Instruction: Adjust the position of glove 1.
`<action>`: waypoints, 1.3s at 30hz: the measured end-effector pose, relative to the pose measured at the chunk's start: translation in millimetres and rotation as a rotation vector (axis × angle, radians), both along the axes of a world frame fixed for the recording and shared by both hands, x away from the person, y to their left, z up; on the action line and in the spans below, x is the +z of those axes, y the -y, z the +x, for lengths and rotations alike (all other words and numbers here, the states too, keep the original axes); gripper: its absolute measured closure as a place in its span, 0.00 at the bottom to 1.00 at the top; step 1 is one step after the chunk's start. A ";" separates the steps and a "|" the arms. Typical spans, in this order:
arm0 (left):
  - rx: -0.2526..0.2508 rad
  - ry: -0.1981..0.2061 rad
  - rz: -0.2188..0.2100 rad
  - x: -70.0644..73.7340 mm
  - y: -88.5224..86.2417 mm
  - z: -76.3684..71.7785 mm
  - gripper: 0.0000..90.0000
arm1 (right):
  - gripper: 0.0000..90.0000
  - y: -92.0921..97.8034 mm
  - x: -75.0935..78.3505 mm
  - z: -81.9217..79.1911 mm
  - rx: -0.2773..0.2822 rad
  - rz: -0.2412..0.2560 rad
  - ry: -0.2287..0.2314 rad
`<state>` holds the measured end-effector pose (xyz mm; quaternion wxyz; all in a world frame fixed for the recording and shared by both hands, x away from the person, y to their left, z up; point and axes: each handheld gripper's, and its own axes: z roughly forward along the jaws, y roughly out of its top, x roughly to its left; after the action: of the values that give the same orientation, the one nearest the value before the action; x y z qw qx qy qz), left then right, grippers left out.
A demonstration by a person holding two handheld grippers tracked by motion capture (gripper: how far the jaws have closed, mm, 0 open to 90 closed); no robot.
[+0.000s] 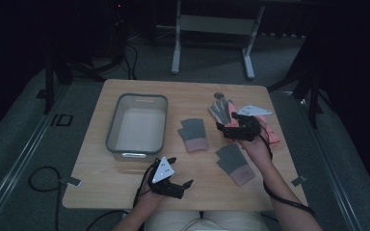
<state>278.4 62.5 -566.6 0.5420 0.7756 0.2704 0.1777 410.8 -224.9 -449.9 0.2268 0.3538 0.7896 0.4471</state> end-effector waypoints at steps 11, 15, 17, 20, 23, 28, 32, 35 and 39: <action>-0.001 -0.001 -0.006 -0.1 -0.3 -0.1 0.01 | 0.40 -36.1 -28.5 11.8 0.091 -0.018 -0.058; -0.001 -0.002 -0.007 -0.1 -0.5 0.1 0.01 | 0.45 -45.8 -35.2 16.0 0.105 -0.042 -0.069; 0.000 -0.002 -0.008 -0.1 -0.6 0.0 0.01 | 0.48 -52.2 -39.8 19.9 0.117 -0.062 -0.094; 0.006 0.009 0.000 0.0 -0.3 -0.7 0.01 | 0.53 -58.3 -44.9 23.7 0.144 -0.081 -0.111; 0.009 0.019 0.016 0.2 1.4 -2.1 0.01 | 0.60 -64.6 -54.5 30.1 0.160 -0.099 -0.145; 0.012 0.013 0.008 0.0 0.6 -1.5 0.01 | 0.63 -73.3 -68.6 42.7 0.166 -0.143 -0.216; 0.018 0.015 0.012 0.1 1.2 -2.1 0.01 | 0.63 -78.5 -78.8 52.6 0.145 -0.172 -0.230; 0.017 0.029 0.029 0.2 2.8 -3.4 0.01 | 0.64 -80.7 -83.3 59.2 0.130 -0.168 -0.239; 0.025 0.037 0.013 -0.1 1.8 -4.3 0.01 | 0.67 -85.8 -85.2 65.0 0.122 -0.192 -0.241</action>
<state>274.1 60.6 -566.7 0.5398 0.7721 0.2688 0.2004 475.8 -139.1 -535.2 0.1355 0.3332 0.8701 0.3369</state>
